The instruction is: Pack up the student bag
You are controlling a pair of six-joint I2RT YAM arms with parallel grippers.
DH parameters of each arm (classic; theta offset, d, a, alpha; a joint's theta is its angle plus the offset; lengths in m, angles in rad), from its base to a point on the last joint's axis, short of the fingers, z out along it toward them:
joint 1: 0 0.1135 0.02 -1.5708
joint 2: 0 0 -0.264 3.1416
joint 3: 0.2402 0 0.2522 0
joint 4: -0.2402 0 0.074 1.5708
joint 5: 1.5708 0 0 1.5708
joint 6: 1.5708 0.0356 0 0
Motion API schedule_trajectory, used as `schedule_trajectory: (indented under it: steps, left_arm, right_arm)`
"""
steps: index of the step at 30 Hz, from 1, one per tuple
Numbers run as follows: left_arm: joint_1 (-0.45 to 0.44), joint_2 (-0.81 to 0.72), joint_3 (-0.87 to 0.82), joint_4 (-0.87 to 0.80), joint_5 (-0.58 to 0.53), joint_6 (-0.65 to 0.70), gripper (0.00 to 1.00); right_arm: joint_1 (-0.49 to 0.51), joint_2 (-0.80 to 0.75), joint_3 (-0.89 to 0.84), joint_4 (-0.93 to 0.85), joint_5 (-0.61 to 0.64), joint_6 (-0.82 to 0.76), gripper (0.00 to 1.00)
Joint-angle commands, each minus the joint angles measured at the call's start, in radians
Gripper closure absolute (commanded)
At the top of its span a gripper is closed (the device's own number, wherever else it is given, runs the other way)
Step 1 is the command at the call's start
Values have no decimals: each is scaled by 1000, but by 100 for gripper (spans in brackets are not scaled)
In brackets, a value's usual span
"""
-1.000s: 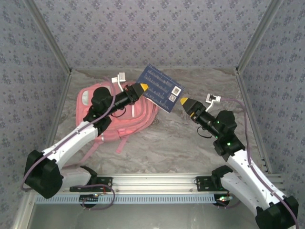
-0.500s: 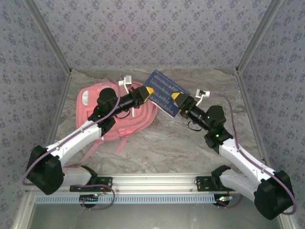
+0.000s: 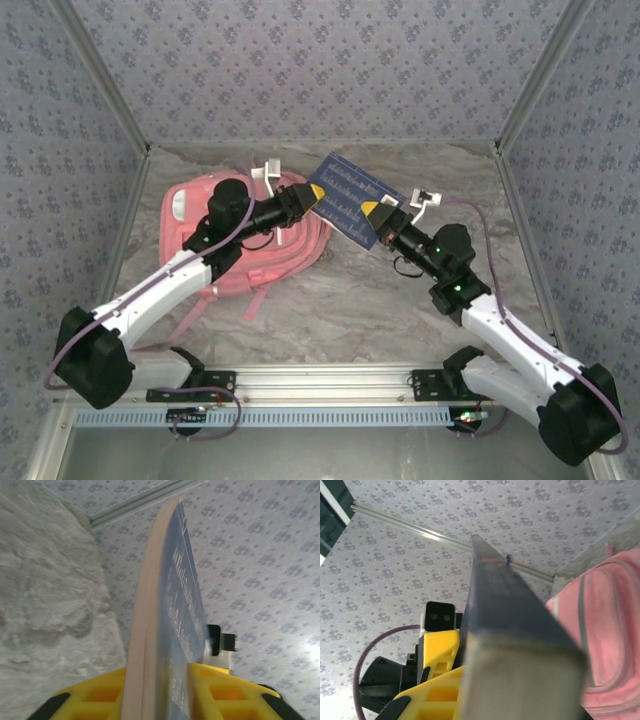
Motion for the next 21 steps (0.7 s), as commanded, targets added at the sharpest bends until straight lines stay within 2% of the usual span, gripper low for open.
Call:
schedule_trajectory:
  steps: [1,4,6,10,12,16,21]
  left_arm:
    - [7,-37,119,-325,-104,275,54]
    - [14,35,254,-679,-309,427,51]
    - [49,106,309,-776,-325,467,51]
    - [109,220,363,-828,-288,476,47]
    - [130,277,403,-866,-280,502,52]
    - [145,371,500,-952,-366,585,54]
    - [160,456,533,-1003,-377,607,57]
  right_arm:
    - [-20,-89,71,-300,96,-154,100]
    - [-38,-131,106,-502,148,-249,100]
    - [-46,-159,111,-578,182,-292,100]
    - [-82,-198,102,-653,193,-326,100]
    - [-109,-214,95,-678,181,-333,100]
    - [-148,-234,74,-693,153,-327,100]
    - [-189,-237,48,-688,113,-305,100]
